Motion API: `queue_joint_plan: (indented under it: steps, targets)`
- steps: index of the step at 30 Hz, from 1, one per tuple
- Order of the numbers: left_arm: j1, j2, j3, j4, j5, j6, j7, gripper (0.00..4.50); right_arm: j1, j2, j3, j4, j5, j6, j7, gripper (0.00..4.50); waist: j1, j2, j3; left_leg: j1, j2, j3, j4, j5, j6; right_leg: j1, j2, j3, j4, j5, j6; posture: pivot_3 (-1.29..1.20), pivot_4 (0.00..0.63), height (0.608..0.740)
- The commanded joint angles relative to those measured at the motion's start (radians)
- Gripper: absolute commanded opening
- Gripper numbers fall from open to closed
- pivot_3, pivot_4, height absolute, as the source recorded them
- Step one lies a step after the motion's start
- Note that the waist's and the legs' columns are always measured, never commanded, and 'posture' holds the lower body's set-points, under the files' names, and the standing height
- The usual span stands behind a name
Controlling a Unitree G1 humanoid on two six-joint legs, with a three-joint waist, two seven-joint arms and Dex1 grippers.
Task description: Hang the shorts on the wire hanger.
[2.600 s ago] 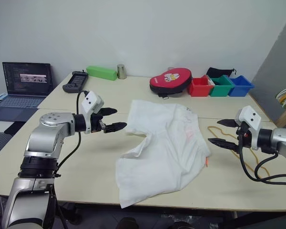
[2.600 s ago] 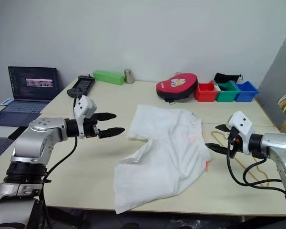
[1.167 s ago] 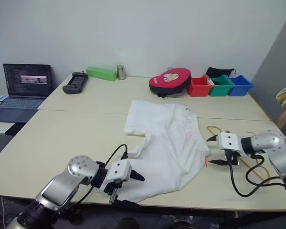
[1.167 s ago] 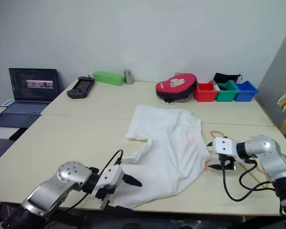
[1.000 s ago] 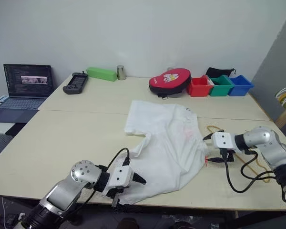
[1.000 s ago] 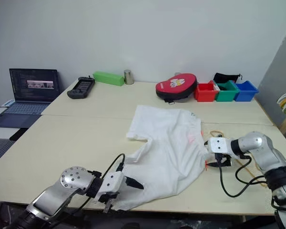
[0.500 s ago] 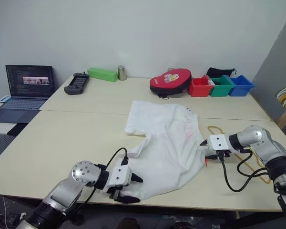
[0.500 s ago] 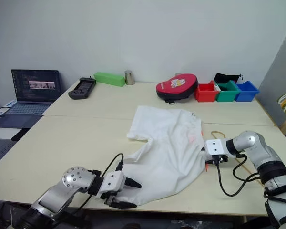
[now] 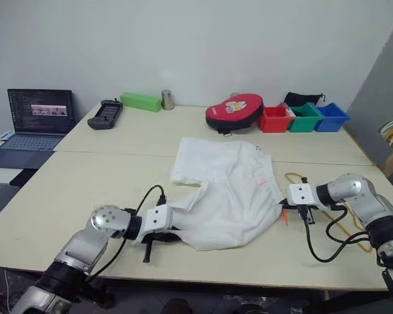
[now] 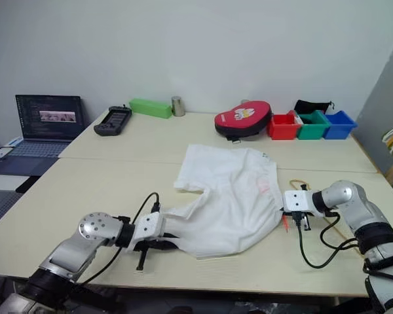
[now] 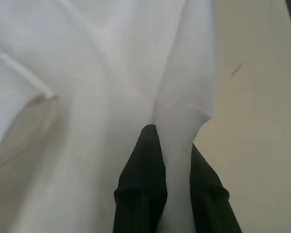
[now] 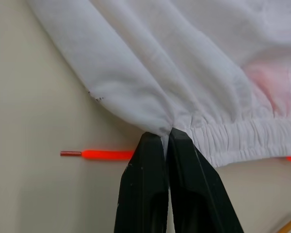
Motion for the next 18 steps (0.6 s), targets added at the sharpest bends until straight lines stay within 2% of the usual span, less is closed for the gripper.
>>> queue_joint_plan:
  steps: [1,5,7,9,12,15,16,17,18]
  targets:
    - [0.055,0.113,0.051,-0.089,-0.039,0.020,-0.090,0.04,0.106,-0.094,-0.056,-0.290,0.124,0.214,0.107,0.00,0.001,0.000,0.000,0.000,0.000,-0.001,0.000,0.000,0.001,0.000,0.000,-0.001,0.001,-0.001,-0.001,0.36,0.000,0.740]
    - [0.152,0.259,0.075,-0.260,-0.150,0.144,-0.217,0.04,0.237,-0.203,-0.088,-0.617,0.274,0.501,0.181,0.00,0.006,0.002,0.002,-0.001,0.000,-0.008,0.000,-0.004,0.007,0.000,-0.004,-0.008,0.004,-0.007,-0.004,0.37,0.000,0.740]
    - [0.123,0.296,0.080,-0.283,-0.199,0.236,-0.258,0.04,0.237,-0.218,-0.095,-0.686,0.316,0.601,0.185,0.00,0.013,0.002,0.002,-0.001,0.000,-0.011,0.002,-0.004,0.007,0.001,-0.006,-0.013,0.008,-0.009,-0.006,0.37,0.000,0.740]
    - [0.039,0.287,0.068,-0.234,-0.207,0.292,-0.276,0.04,0.200,-0.205,-0.087,-0.678,0.316,0.643,0.175,0.00,0.020,0.004,0.004,0.001,-0.001,-0.013,0.002,-0.003,0.008,0.002,-0.001,-0.016,0.010,-0.011,-0.008,0.37,0.000,0.740]
    - [-0.186,0.158,0.043,0.012,-0.111,0.267,-0.169,0.04,0.067,-0.123,-0.066,-0.519,0.261,0.630,0.115,0.00,0.023,0.007,0.009,0.013,-0.001,-0.017,0.002,-0.002,0.009,0.015,0.001,-0.019,0.009,-0.019,-0.011,0.38,0.000,0.740]
    - [-0.429,0.033,0.042,0.347,0.031,0.095,0.013,0.04,-0.122,-0.006,-0.067,-0.266,0.179,0.536,-0.010,0.00,0.023,0.006,0.009,0.014,-0.002,-0.017,0.002,-0.002,0.009,0.016,0.002,-0.019,0.010,-0.015,-0.009,0.38,0.000,0.740]
    - [-0.531,-0.012,0.055,0.490,0.078,0.040,0.133,0.04,-0.208,0.047,-0.077,-0.152,0.144,0.498,-0.098,0.00,0.022,0.005,0.008,0.014,-0.001,-0.018,0.002,-0.002,0.009,0.016,0.003,-0.018,0.010,-0.011,-0.011,0.38,0.000,0.740]
    - [-0.660,-0.049,0.075,0.655,0.128,-0.016,0.318,0.04,-0.319,0.105,-0.094,-0.015,0.109,0.461,-0.223,0.00,0.022,0.004,0.009,0.015,-0.001,-0.018,0.002,-0.002,0.009,0.016,0.003,-0.017,0.010,-0.011,-0.011,0.39,0.000,0.740]
    - [-0.788,-0.067,0.090,0.805,0.183,-0.076,0.520,0.04,-0.437,0.161,-0.111,0.126,0.059,0.395,-0.398,0.00,0.023,0.003,0.009,0.013,-0.001,-0.018,0.002,-0.002,0.009,0.013,0.004,-0.017,0.010,-0.010,-0.012,0.39,0.000,0.740]
